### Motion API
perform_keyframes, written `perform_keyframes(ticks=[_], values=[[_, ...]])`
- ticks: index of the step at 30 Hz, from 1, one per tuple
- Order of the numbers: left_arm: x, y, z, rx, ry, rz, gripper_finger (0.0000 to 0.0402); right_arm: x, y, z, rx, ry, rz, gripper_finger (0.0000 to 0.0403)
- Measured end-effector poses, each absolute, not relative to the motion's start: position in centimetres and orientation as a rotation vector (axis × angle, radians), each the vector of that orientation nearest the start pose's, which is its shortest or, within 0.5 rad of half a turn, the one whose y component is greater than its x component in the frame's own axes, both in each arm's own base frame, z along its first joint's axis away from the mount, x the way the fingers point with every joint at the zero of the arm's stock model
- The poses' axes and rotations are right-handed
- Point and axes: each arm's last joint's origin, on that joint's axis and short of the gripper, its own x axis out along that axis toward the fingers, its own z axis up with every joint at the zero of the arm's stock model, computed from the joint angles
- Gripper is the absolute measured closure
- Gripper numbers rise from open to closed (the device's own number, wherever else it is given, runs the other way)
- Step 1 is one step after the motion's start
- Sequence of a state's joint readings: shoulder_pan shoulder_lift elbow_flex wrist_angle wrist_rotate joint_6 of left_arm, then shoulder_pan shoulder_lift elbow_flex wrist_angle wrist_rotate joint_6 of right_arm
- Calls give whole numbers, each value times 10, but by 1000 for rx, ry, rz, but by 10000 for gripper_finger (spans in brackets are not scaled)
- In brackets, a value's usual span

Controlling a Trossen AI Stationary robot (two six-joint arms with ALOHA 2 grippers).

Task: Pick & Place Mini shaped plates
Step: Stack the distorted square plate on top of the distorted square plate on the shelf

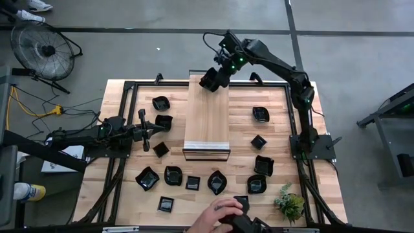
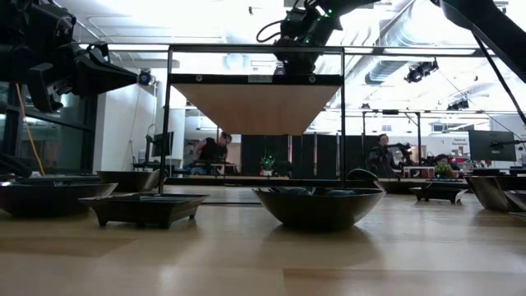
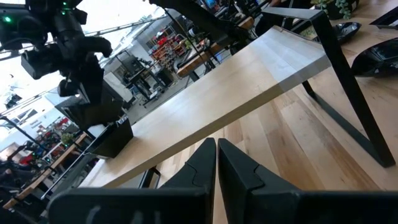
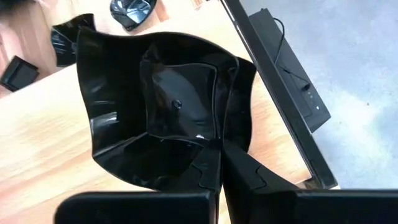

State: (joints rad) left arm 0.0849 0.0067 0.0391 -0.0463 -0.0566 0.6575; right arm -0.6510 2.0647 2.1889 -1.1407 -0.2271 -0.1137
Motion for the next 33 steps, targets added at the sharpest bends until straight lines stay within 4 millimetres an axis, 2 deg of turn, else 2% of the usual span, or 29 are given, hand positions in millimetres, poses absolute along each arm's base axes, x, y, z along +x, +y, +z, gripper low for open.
perform_keyframes(ticks=[6, 23, 33], values=[[95, 10, 172, 656, 60, 132, 389, 349, -258, 336, 316, 951, -324, 401], [95, 10, 172, 656, 60, 132, 389, 350, -257, 336, 283, 951, -319, 399], [95, 10, 172, 656, 60, 132, 389, 351, -258, 337, 294, 942, -332, 350]])
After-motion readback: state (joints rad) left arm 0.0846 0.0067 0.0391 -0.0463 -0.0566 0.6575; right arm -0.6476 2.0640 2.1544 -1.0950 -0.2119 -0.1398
